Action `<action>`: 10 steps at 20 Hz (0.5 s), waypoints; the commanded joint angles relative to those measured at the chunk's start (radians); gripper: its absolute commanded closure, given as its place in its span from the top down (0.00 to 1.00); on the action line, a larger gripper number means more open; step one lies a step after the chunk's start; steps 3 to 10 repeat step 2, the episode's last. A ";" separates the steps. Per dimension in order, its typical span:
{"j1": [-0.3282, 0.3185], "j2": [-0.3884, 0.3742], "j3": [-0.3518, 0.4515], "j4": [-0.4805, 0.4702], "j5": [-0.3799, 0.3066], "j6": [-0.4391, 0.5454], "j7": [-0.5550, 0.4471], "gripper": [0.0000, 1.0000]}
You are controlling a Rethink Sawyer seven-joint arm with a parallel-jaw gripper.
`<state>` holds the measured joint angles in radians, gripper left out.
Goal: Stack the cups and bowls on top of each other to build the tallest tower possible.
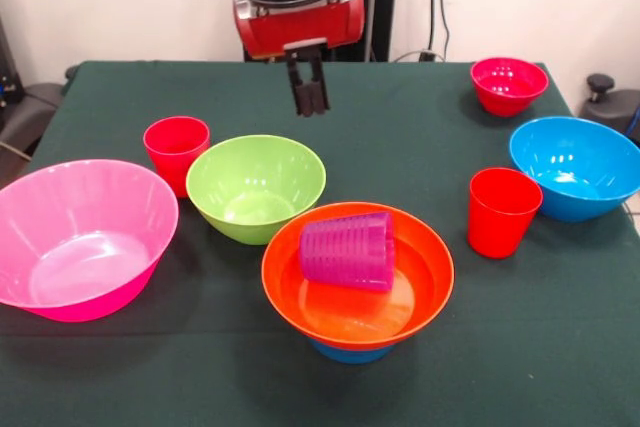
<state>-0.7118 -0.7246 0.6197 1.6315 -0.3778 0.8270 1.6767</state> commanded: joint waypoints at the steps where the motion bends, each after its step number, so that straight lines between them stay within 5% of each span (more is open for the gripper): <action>1: 0.032 -0.029 0.041 0.060 -0.063 0.023 -0.144 0.00; 10: 0.036 -0.033 0.033 0.066 -0.078 0.001 -0.131 0.00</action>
